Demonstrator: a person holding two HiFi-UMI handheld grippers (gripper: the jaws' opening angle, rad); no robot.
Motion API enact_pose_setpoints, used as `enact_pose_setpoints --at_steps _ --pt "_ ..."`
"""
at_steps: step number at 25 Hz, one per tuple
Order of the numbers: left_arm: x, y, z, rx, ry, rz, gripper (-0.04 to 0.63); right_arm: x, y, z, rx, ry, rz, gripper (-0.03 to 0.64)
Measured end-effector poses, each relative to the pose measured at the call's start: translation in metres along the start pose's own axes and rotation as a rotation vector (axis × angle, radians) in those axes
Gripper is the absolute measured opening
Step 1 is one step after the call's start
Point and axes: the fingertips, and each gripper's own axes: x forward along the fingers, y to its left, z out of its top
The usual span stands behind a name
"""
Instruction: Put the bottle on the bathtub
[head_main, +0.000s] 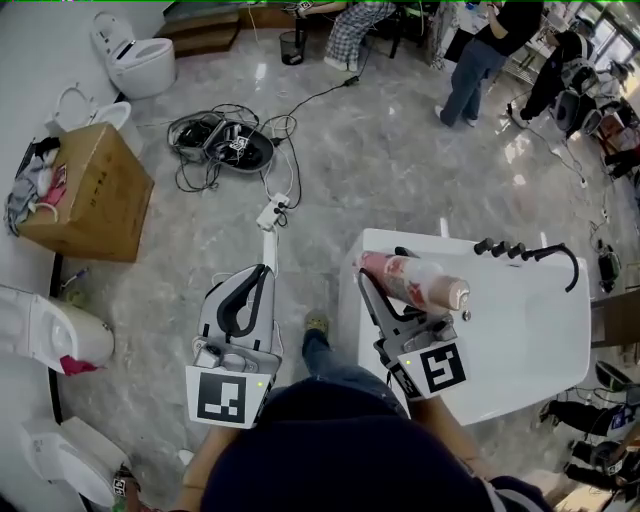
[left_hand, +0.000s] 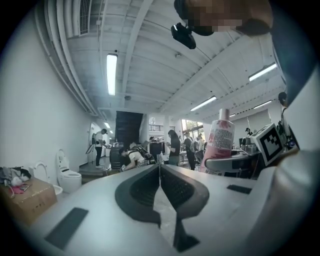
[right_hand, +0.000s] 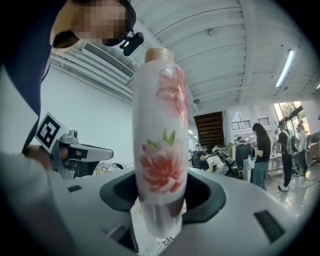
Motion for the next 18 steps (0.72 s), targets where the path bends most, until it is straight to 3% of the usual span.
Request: enact_pose_setpoints --at_steps 5,10,18 --pt "0.082 -0.006 0.003 0.013 -0.005 -0.027 0.030 0.034 -0.073 -0.016 -0.025 0.007 -0.011 0.252" --pt "0.136 -0.005 0.016 0.018 -0.044 -0.104 0.030 0.066 -0.120 -0.021 -0.028 0.019 -0.038 0.252" --pt "0.203 -0.008 0.000 0.026 0.045 -0.163 0.030 0.071 -0.171 -0.038 0.018 0.047 -0.136 0.252"
